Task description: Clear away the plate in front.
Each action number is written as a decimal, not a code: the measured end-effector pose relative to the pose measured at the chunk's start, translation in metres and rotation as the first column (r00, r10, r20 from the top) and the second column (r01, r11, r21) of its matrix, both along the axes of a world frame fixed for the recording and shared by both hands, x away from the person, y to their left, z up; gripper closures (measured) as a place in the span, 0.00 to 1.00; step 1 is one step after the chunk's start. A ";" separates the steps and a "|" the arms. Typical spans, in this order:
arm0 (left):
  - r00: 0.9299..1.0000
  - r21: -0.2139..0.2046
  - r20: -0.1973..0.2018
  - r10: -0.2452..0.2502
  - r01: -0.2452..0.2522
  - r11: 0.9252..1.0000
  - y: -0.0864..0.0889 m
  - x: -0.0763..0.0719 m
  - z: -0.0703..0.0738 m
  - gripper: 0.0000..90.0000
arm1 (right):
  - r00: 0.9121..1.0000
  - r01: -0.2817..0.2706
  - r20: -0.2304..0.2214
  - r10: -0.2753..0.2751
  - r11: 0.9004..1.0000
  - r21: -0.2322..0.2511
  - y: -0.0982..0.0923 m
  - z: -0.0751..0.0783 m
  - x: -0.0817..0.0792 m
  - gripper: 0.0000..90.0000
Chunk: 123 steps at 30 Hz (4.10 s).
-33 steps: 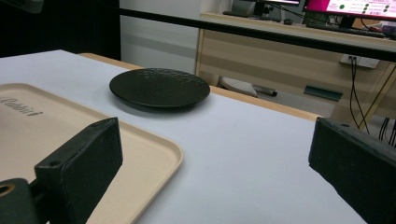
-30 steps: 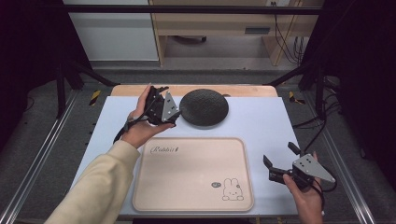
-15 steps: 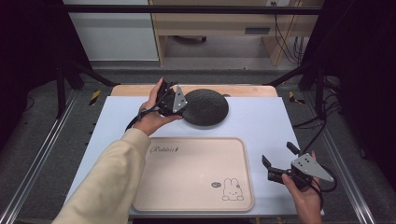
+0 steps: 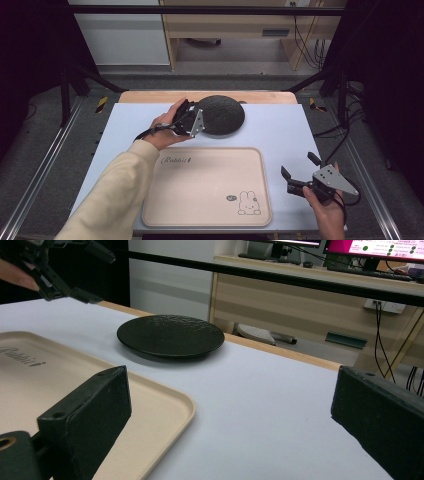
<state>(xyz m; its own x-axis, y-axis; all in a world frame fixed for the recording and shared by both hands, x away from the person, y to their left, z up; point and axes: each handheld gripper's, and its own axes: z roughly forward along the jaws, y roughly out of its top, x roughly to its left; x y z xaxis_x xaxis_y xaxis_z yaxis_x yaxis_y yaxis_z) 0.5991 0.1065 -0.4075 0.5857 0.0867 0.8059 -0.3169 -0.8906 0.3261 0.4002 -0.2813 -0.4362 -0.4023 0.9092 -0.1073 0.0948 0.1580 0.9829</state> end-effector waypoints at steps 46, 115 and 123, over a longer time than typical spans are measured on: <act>0.982 0.343 0.135 -0.131 0.077 0.936 -0.026 0.009 -0.076 0.68 | 1.000 0.010 -0.002 -0.010 1.000 0.015 -0.006 -0.001 0.001 0.04; 0.977 0.326 0.170 -0.133 0.071 0.943 -0.036 0.004 -0.068 0.93 | 1.000 0.015 -0.007 -0.015 1.000 0.008 -0.007 -0.002 0.001 0.04; 0.972 0.331 0.190 -0.141 0.072 0.941 -0.022 -0.009 -0.064 0.93 | 1.000 0.015 -0.011 -0.015 1.000 -0.002 -0.005 -0.002 0.002 0.04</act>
<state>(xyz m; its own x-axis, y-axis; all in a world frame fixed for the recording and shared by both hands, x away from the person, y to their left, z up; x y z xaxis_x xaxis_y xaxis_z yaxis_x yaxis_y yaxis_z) 0.5897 0.0843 -0.4718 0.3931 -0.2495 0.8850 -0.4453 -0.8937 -0.0542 0.4017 -0.2858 -0.4384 -0.3901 0.9148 -0.1049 0.1081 0.1586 0.9814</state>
